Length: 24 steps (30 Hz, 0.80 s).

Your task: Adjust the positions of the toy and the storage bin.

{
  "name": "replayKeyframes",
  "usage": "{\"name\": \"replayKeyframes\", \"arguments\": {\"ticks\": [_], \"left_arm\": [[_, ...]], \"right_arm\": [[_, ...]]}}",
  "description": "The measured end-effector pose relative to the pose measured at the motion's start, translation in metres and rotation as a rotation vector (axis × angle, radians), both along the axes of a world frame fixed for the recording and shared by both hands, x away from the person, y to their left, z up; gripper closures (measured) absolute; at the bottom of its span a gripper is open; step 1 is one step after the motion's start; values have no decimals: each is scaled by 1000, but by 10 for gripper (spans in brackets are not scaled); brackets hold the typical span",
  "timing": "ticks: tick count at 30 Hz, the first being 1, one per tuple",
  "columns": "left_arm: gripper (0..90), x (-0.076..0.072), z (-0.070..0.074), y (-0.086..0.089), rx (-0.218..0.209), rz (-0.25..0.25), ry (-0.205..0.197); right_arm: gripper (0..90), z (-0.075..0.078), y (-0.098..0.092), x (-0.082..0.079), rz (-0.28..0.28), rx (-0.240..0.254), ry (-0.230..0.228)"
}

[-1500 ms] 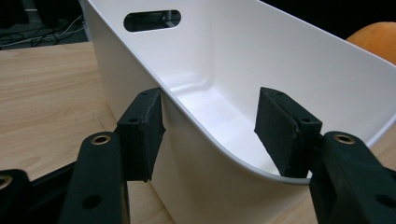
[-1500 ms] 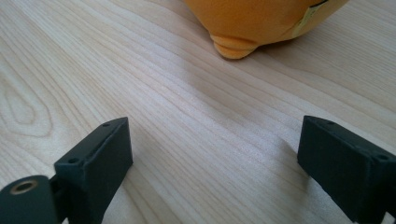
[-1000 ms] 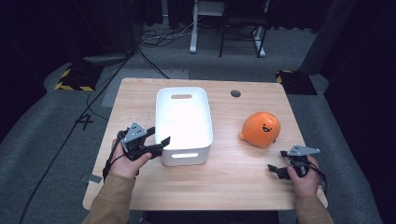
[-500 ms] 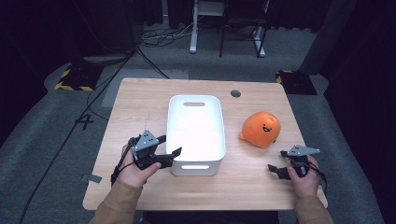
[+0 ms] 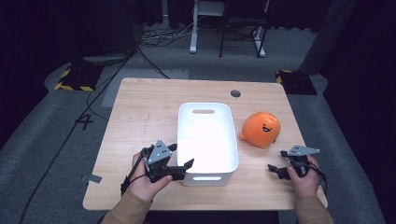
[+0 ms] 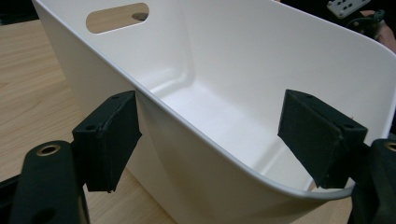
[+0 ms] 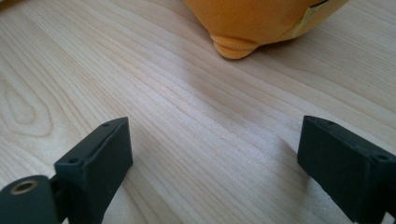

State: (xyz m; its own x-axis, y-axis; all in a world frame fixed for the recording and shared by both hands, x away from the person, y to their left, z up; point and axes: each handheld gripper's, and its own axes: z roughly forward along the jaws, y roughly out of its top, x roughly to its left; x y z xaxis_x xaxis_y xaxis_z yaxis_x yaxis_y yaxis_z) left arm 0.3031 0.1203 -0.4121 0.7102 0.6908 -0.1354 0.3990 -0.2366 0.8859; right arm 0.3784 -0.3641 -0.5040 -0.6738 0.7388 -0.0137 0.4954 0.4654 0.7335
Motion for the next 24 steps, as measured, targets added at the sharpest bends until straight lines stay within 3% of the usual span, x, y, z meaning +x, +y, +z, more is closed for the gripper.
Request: {"name": "replayKeyframes", "arguments": {"ticks": [2,4,10,12,22,24], "left_arm": [[212,-4,0,-4,2,-7,3],[220,-11,1,-9,17,3,-25],[229,-24,0,-16,1,22,-31],[228,-27,1,-17,13,16,-35],[239,-39,5,-24,46,3,-13],[252,-38,7,-22,25,10,9]], "right_arm": [[104,0,0,0,1,0,0],[104,0,0,0,-4,5,1],[104,0,0,0,-2,2,0],[104,0,0,0,-2,1,0],[105,0,0,0,3,0,-3],[105,0,0,0,3,0,-2]]}}
